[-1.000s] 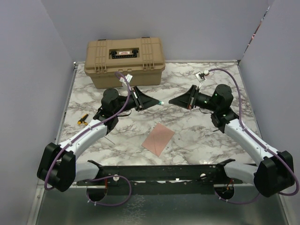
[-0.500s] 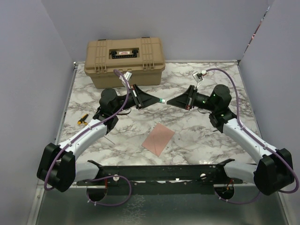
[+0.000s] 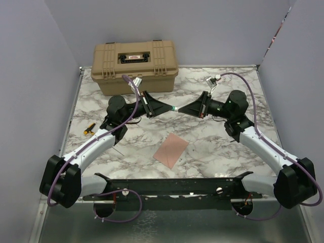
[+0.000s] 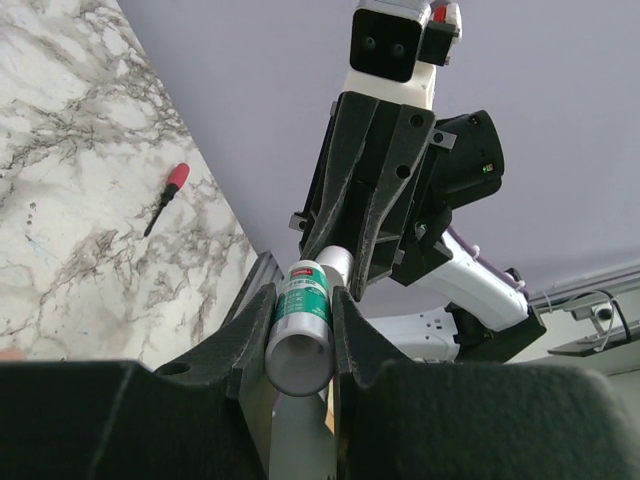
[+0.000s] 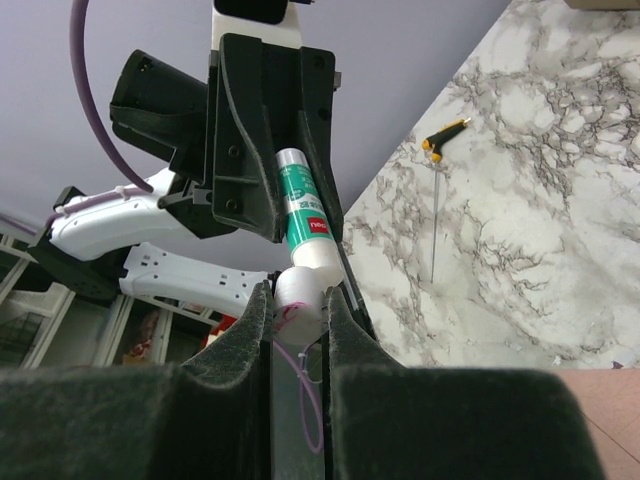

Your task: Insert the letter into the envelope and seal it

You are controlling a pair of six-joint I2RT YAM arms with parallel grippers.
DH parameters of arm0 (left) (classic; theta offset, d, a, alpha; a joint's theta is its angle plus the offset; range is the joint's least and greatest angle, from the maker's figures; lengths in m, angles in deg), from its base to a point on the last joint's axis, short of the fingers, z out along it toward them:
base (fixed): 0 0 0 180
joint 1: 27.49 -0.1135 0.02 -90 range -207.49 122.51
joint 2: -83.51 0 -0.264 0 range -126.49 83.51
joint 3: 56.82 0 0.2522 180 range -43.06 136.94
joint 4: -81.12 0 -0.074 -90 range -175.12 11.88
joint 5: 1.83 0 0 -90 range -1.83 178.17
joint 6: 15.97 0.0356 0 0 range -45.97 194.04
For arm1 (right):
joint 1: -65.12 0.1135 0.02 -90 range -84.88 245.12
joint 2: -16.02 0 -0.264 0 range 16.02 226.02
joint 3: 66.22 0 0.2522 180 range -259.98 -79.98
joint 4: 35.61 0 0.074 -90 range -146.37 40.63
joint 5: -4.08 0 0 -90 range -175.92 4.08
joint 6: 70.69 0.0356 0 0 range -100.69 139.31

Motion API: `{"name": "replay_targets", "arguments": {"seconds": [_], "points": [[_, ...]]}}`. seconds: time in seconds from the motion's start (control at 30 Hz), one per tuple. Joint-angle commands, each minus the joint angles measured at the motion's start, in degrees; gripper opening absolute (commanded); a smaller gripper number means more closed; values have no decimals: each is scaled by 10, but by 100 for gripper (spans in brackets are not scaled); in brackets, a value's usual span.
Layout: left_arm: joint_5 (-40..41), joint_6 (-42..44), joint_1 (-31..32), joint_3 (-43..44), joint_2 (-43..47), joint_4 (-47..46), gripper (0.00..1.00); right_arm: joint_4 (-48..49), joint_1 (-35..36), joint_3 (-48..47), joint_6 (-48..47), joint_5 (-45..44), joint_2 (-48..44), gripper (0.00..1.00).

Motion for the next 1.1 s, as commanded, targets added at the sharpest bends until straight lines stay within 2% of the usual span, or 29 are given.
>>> {"name": "replay_targets", "arguments": {"seconds": [0.0,0.63,0.83,1.07], "points": [[-14,-5,0,17,16,-25,0,6,11,-29,-6,15,13,1],[-11,-35,0,12,25,-60,0,-107,22,-64,-67,-27,12,1],[-8,-52,0,15,28,-79,0,-71,26,-58,-25,-20,23,1],[13,-65,0,8,43,-119,0,58,35,-26,120,-8,25,1]]}}
